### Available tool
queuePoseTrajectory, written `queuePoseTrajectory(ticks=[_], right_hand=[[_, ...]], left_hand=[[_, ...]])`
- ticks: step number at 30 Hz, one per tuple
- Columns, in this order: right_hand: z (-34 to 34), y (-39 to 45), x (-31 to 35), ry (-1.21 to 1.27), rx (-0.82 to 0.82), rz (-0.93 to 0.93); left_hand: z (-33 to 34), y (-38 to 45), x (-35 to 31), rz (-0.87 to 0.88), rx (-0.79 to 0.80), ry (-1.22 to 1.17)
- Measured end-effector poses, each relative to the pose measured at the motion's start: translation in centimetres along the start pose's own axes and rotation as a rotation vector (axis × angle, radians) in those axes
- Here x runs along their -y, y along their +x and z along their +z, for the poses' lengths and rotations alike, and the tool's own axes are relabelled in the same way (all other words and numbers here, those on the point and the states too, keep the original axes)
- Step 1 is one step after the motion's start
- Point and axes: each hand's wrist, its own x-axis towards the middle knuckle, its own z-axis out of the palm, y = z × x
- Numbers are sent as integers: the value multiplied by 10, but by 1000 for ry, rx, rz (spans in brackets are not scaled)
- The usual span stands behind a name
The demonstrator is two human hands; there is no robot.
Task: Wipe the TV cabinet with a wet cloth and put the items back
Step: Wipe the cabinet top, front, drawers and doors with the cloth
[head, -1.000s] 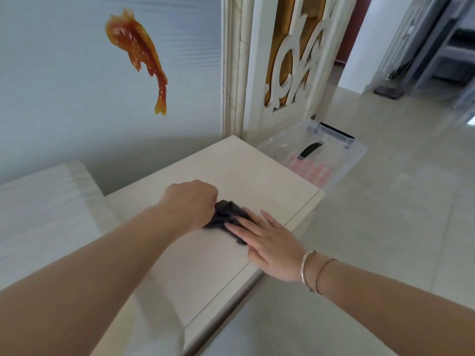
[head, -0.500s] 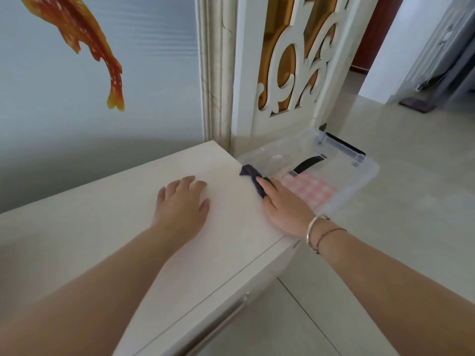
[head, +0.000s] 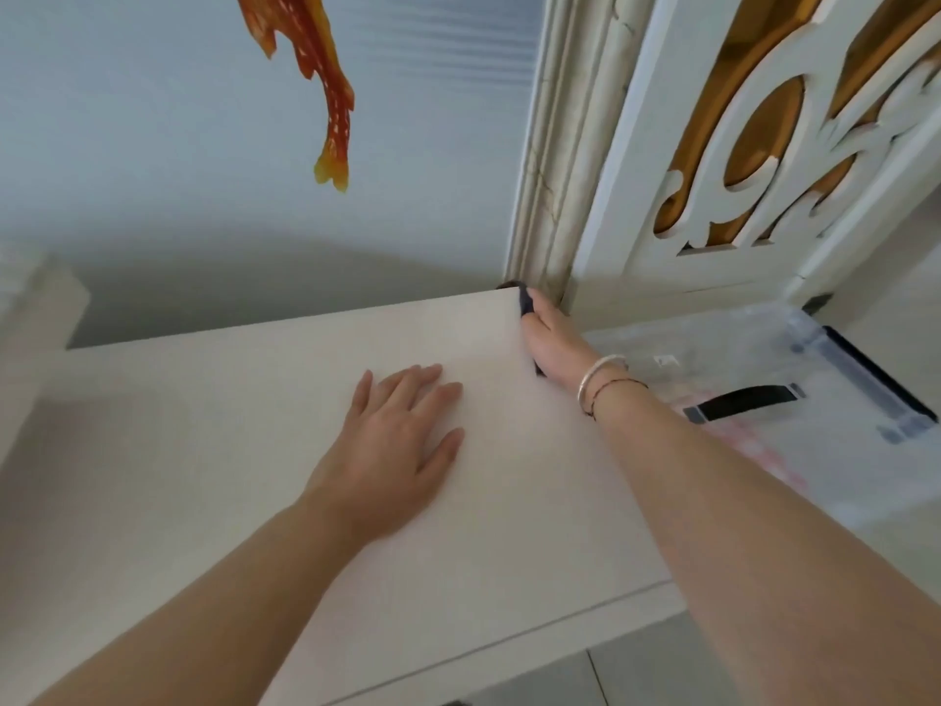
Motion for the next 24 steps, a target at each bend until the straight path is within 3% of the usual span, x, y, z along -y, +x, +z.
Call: queuePoseTrajectory(ticks=[4, 10, 14, 18, 24], right_hand=[[-1, -28, -12, 141, -26, 48], [-21, -91, -35, 243, -48, 277], [-27, -110, -44, 227, -40, 285], [-32, -111, -58, 168, -84, 179], [-65, -99, -108, 186, -104, 110]], left_hand=[[0, 0, 0, 21, 6, 42], [-1, 0, 1, 35, 47, 72], [-13, 6, -11, -40, 113, 15], [-19, 27, -54, -45, 67, -46], [7, 62, -113, 22, 111, 112]])
